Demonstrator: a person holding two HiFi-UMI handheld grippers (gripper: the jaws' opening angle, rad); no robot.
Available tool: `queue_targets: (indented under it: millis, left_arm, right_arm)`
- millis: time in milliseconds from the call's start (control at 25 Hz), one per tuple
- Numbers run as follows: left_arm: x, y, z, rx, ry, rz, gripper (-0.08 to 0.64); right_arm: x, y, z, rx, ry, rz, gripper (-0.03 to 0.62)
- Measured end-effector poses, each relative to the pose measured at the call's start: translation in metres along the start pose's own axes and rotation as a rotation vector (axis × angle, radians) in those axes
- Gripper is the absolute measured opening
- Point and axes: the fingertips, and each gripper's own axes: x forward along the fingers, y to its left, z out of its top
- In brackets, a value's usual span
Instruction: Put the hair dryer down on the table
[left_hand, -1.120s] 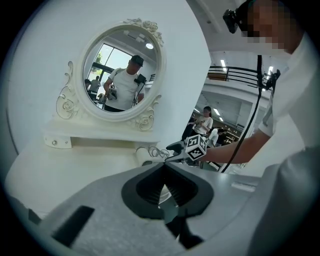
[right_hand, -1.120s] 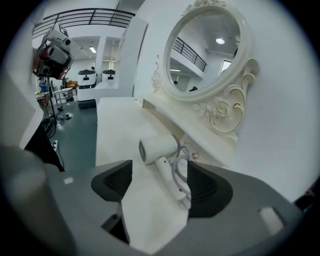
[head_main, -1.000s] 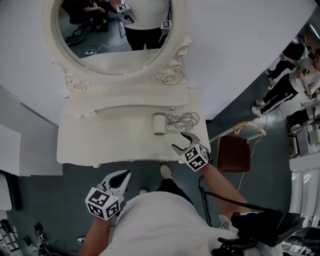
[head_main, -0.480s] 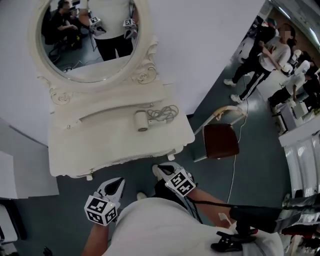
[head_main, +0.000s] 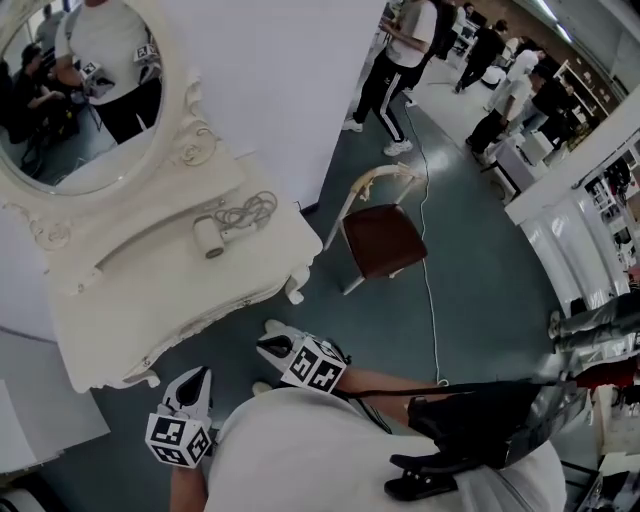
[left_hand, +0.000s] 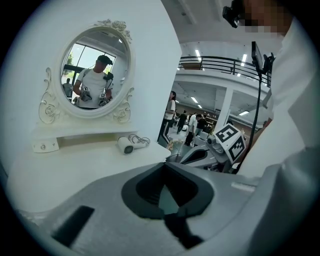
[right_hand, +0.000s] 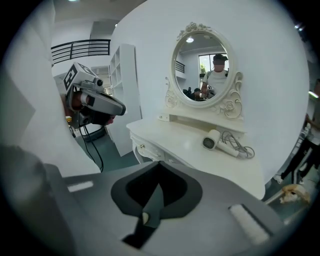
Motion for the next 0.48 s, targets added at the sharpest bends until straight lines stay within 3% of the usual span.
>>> queue_targets:
  millis: [480]
  left_arm:
    - [-0.004, -0.003, -0.017, -0.044, 0.0, 0.021, -0.002]
  right_arm:
    - [-0.002, 0.016, 0.005, -0.081, 0.009, 0.047, 0.0]
